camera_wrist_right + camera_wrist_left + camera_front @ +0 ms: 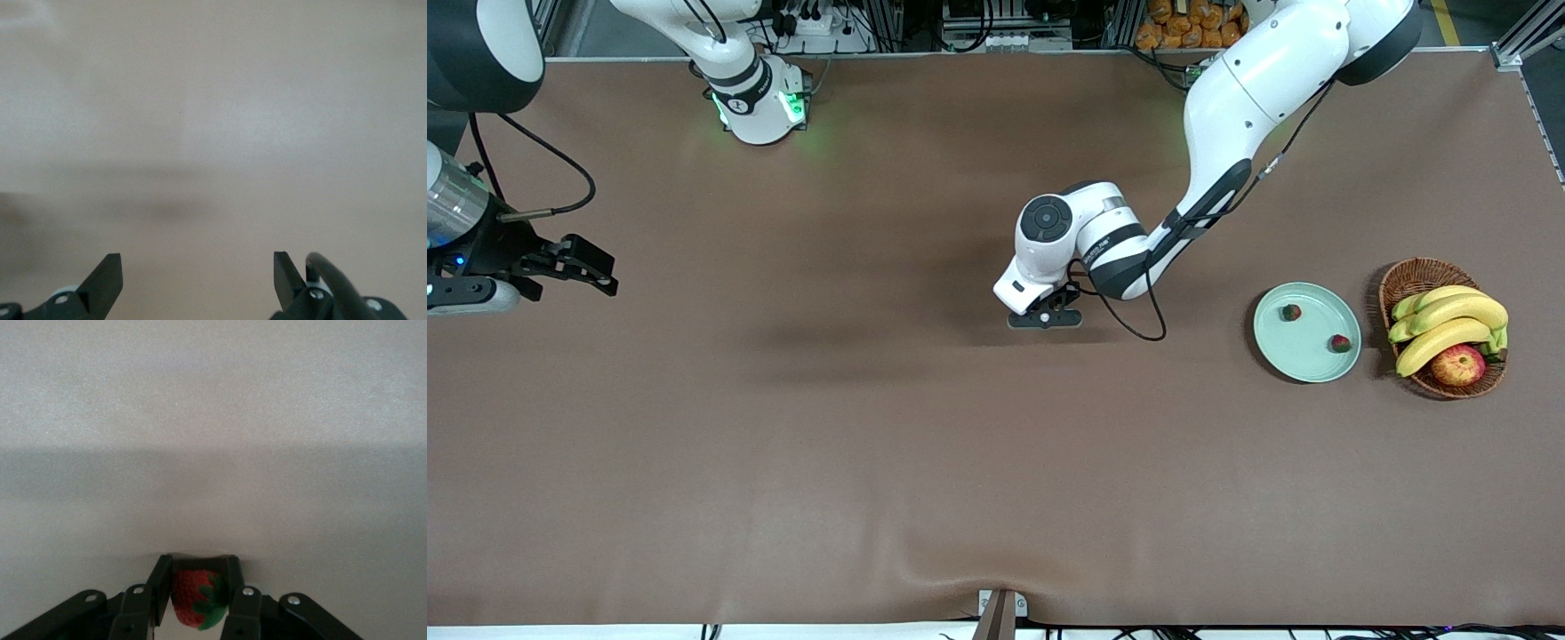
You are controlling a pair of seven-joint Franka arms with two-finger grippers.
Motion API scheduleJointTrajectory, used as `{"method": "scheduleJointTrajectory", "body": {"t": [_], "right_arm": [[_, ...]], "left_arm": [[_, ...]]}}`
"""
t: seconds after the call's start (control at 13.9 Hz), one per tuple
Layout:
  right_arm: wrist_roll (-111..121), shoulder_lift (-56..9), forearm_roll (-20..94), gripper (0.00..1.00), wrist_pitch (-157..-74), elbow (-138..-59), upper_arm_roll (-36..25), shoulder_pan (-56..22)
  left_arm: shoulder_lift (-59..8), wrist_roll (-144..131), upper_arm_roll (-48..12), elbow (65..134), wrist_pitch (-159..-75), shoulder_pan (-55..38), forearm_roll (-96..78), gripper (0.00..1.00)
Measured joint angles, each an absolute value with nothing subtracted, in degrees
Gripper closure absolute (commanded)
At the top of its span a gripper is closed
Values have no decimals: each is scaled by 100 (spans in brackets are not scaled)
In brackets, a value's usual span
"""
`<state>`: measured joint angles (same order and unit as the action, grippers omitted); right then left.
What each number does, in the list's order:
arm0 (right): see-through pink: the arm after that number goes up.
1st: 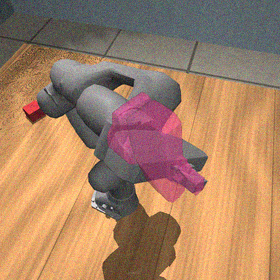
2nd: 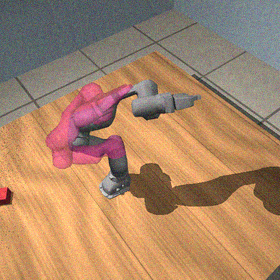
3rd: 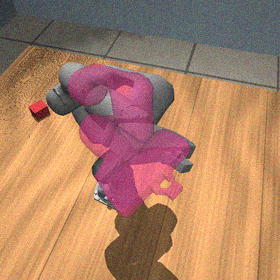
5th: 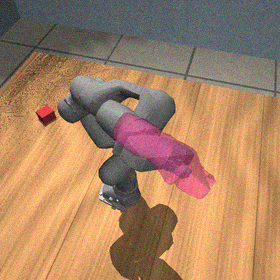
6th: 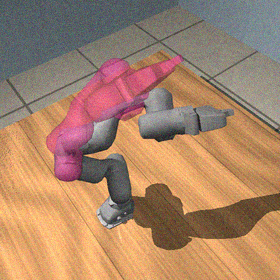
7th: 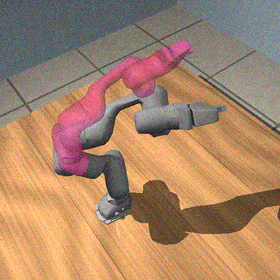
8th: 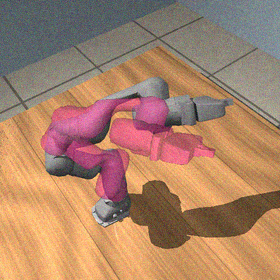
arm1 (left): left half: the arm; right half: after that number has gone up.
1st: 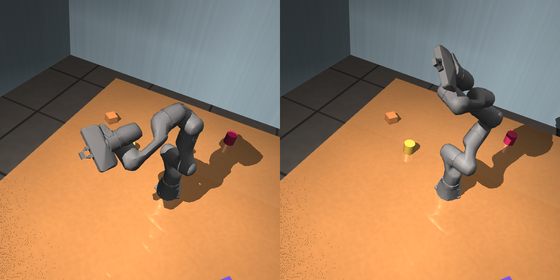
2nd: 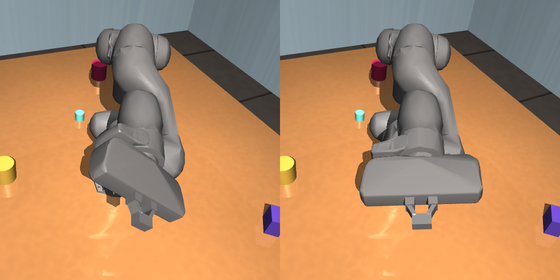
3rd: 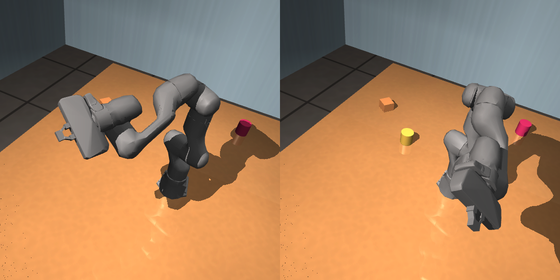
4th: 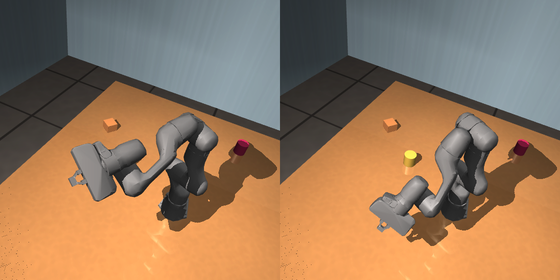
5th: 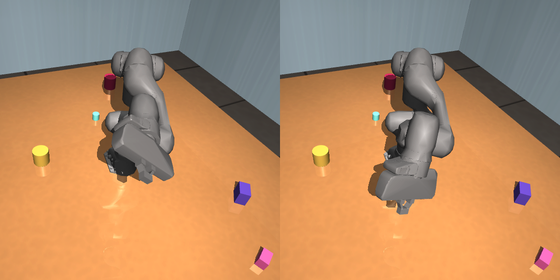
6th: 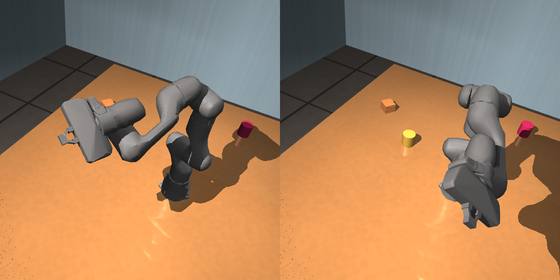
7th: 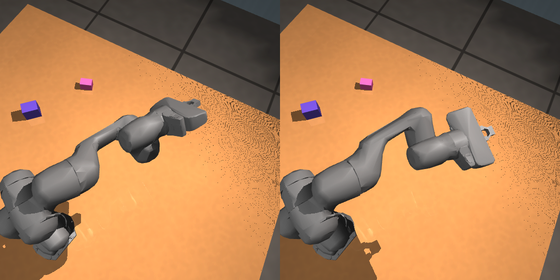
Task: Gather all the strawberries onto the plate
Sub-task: 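Carry the last strawberry to the plate with the left gripper and release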
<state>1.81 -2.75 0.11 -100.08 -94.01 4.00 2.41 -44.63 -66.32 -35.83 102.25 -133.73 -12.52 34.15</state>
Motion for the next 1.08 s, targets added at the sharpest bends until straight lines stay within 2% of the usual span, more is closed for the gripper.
{"method": "scheduleJointTrajectory", "body": {"t": [0.29, 0.58, 0.86, 1.08], "right_arm": [[181, -299, 10, 0, -9998, -9310, 404, 219], [181, -306, 9, 0, -9976, -9249, 405, 166], [181, -314, 8, 0, -9975, -9241, 403, 164], [181, -315, 5, 0, -9974, -9233, 402, 163]], "left_arm": [[-4427, -6655, -3581, 10096, -13201, -1216, 3397, 100], [-3900, -6701, -3569, 9927, -12786, -864, 2956, 100], [-3269, -6903, -3540, 9929, -12153, 179, 2617, 100], [-3187, -7030, -3517, 10020, -11862, 1268, 2600, 100]]}}
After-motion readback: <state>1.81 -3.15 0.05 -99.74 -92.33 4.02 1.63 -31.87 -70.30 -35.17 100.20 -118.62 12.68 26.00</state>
